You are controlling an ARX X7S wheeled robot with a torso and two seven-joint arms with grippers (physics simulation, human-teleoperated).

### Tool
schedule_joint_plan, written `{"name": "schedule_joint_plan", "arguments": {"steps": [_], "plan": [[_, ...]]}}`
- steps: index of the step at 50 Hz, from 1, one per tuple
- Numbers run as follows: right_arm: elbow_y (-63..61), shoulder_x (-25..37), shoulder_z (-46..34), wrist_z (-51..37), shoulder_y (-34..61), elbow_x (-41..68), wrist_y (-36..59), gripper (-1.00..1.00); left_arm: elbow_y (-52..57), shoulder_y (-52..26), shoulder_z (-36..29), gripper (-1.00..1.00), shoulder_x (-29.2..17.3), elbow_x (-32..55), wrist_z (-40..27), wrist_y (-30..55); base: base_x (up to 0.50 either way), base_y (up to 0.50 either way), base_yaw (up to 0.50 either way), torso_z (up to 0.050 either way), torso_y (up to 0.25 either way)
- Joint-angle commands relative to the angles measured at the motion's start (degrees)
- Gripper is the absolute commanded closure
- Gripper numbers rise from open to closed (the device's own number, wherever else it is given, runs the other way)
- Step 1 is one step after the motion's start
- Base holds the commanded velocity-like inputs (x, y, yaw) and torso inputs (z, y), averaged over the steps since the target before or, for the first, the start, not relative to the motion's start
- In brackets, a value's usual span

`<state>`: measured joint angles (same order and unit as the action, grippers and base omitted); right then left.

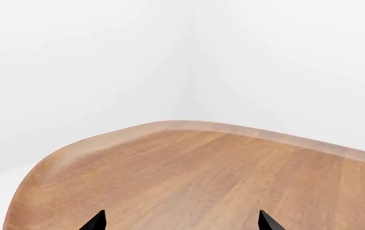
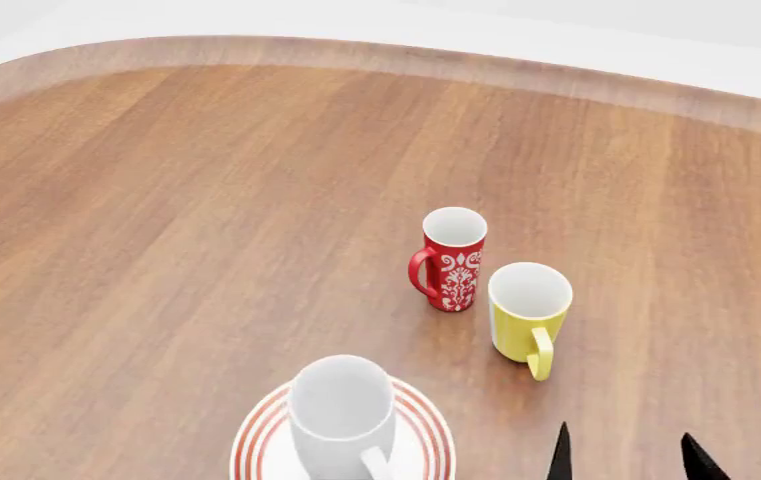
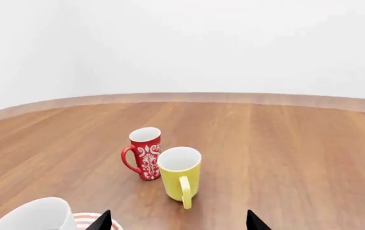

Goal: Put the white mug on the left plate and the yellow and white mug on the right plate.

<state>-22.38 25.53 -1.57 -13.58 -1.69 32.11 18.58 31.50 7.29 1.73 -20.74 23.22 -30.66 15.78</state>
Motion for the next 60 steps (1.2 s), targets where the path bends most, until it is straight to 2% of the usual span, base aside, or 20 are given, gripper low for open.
{"name": "schedule_joint_plan", "arguments": {"steps": [1, 21, 24, 29, 33, 48, 55, 60], "plan": [[6.8, -1.0, -0.4, -1.1, 8.5, -1.2, 7.9, -1.0, -1.2, 0.3, 1.6, -1.0, 0.6, -0.5, 2.6, -2.1, 0.0, 0.0, 0.0, 0.0, 0.0], [6.9, -0.8, -0.5, -1.3, 8.6, -1.1, 7.8, -1.0, -1.3, 0.3, 1.4, -1.0, 0.4, -0.3, 2.3, -2.3, 0.0, 0.0, 0.0, 0.0, 0.0], [10.1, -0.4, -5.6, -1.8, 16.5, -3.6, 13.6, -1.0, -0.9, 0.6, 0.7, -1.0, 0.4, -1.0, 2.2, -2.4, 0.0, 0.0, 0.0, 0.0, 0.0], [22.0, -3.7, -10.4, -0.1, 28.7, -7.1, 14.5, -1.0, -0.7, 1.3, 1.5, -1.0, 0.1, -0.1, 2.7, -3.1, 0.0, 0.0, 0.0, 0.0, 0.0], [28.8, -5.0, -11.9, 0.9, 35.0, -8.2, 15.3, -1.0, -0.6, 1.3, 1.9, -1.0, -0.1, 0.5, 2.8, -3.0, 0.0, 0.0, 0.0, 0.0, 0.0], [50.8, -8.5, -13.9, 3.0, 51.2, -11.2, 15.0, -1.0, -1.2, 0.9, 0.8, -1.0, 0.0, -0.8, 2.5, -3.6, 0.0, 0.0, 0.0, 0.0, 0.0], [68.3, -11.7, -16.0, 4.7, 60.4, -14.5, 9.6, -1.0, -1.6, 0.6, 1.1, -1.0, -0.2, -0.5, 2.3, -3.4, 0.0, 0.0, 0.0, 0.0, 0.0], [76.2, -13.2, -16.9, 5.8, 63.8, -15.8, 6.0, -1.0, -1.7, 0.5, 1.4, -1.0, 0.0, -0.3, 2.2, -4.0, 0.0, 0.0, 0.0, 0.0, 0.0]]}}
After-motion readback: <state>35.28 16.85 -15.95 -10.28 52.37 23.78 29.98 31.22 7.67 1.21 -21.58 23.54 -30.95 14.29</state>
